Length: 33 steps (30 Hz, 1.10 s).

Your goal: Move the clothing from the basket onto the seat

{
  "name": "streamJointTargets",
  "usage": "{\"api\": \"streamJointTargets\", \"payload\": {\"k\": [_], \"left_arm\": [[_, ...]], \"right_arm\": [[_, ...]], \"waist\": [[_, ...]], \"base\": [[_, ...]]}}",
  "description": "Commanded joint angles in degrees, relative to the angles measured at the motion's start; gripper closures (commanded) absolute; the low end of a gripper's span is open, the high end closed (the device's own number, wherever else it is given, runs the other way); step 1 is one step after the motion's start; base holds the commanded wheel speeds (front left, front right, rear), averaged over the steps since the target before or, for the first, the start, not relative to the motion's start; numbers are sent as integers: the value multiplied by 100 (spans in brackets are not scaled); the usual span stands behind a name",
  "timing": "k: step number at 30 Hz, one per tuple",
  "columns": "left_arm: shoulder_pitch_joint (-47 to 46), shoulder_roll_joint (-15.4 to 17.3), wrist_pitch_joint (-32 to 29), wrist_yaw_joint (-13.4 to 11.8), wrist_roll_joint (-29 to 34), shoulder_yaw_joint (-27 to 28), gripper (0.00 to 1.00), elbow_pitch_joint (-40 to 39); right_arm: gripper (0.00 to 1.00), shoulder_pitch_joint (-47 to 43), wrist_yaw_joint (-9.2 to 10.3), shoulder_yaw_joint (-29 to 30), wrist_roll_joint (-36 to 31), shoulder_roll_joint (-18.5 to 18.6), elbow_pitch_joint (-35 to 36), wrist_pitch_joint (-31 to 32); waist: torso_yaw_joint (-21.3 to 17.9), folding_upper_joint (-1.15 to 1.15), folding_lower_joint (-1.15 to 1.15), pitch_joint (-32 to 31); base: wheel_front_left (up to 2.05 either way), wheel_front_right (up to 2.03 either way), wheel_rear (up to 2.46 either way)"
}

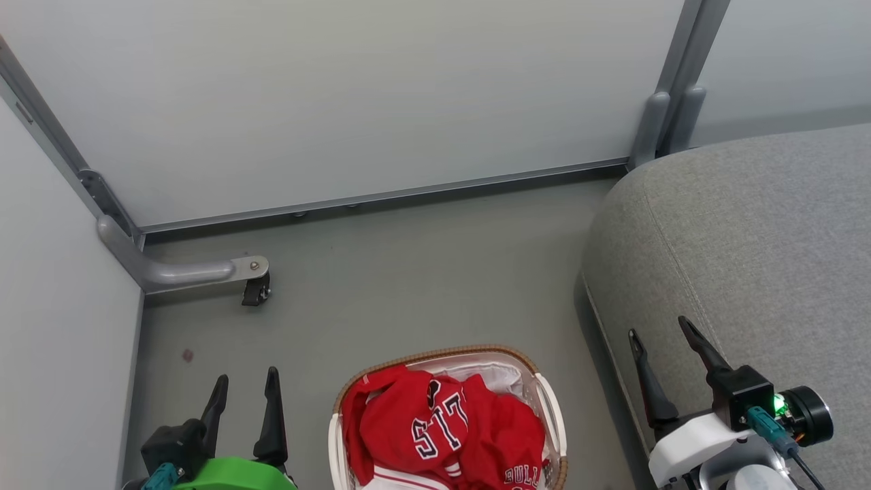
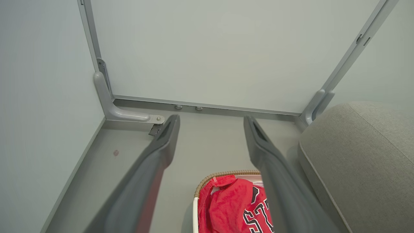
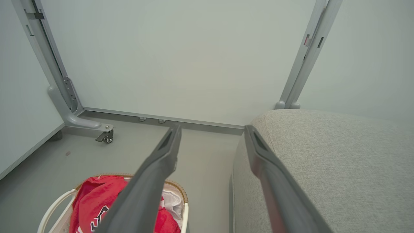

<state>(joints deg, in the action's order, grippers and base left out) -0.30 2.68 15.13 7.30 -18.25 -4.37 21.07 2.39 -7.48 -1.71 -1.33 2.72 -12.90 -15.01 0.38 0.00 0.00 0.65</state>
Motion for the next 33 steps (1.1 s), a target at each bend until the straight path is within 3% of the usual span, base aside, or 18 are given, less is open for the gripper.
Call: {"api": "streamJointTargets", "payload": {"k": [1,13,21,33], "left_arm": [[74,38,4,20,7,-2,0,-18],[-240,37,4,23,127,-187,0,-41],[-1099,41,3,24,417,-831,0,561],[-2655,41,1,25,754,-2149,0,2239]], "right_arm": [[0,-42,-1,20,41,31,36,-26],[0,195,-2,-14,43,30,148,-27],[0,731,-1,17,68,26,316,-26],[0,1699,0,-113,429,22,591,-26]], "waist": [[-1,0,0,6],[-120,0,0,468],[-410,0,0,1621],[-1051,0,0,3330]], "base": [[0,0,0],[0,0,0],[0,0,0],[0,0,0]]}}
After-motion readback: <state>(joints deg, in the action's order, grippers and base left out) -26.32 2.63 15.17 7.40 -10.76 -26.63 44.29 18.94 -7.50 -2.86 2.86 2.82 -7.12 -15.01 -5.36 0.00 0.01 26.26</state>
